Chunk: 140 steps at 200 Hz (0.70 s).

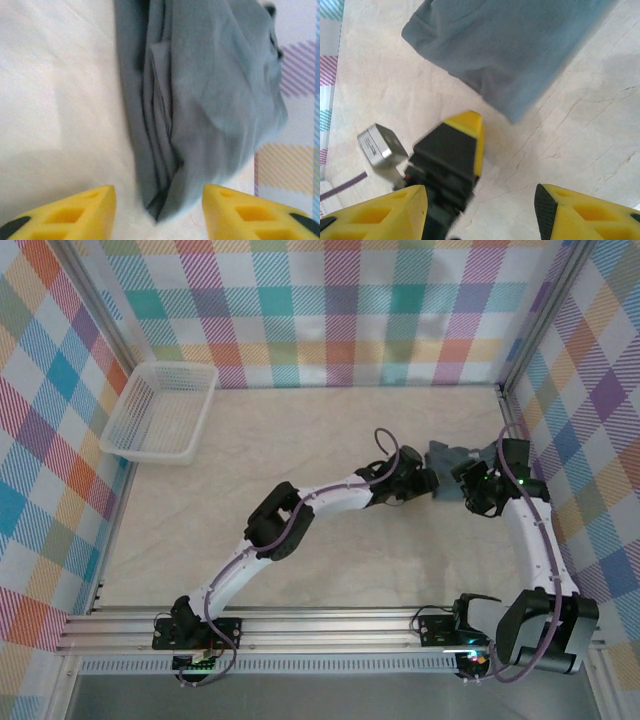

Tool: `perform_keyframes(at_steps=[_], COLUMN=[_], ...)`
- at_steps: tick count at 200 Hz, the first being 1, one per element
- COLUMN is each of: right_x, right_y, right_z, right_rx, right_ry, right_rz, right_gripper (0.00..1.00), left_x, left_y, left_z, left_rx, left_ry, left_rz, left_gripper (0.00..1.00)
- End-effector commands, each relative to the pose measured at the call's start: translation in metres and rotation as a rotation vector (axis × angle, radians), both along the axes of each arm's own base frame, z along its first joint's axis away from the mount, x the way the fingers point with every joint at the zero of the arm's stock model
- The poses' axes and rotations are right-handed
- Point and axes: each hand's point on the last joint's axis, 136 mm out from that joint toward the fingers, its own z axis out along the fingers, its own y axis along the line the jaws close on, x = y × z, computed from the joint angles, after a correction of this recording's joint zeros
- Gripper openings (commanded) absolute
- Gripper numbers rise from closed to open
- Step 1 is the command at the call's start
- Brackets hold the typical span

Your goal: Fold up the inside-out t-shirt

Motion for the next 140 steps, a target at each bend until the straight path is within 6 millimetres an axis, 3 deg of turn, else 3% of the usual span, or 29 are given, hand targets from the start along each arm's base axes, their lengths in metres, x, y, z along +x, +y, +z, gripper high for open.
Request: perform_keyframes(at_steps=[1, 20, 41, 80, 112, 140], right_x=[0.005, 0.019, 0.035, 0.05, 0.07, 0.1], right_y=[0.007, 0.001, -0.016, -0.066, -0.075, -0.077], right_z=[-0.013, -0.032, -0.052, -0.087, -0.107, -0.119], right_rx=[0.042, 0.053, 0.051, -0.023, -0.025, -0.028], right_ry=[0.041, 0.071, 0.1, 0.183, 0.232, 0.256], right_rz=[0.069, 0.059, 0.023, -0.078, -0.044, 0.042], right_gripper=[0.6, 0.6, 0.61, 0.61, 0.59, 0.49], left_x=[0.023, 0.03, 0.034, -0.001, -0.043, -0.072], left_y=[0.033, 0.068, 0.122, 0.226, 0.307, 0.351], left_z=[0.03, 0.066, 0.104, 0.166, 0.175, 0.168], left_rx=[0.028, 0.025, 0.046, 0.239, 0.338, 0.412], left_ry=[-0.066, -0.158, -0.246, -0.48, -0.516, -0.488], left_rz=[0.044, 0.086, 0.129, 0.143, 0.226, 0.268], left_gripper=[0.57, 0.64, 0.67, 0.73, 0.75, 0.75])
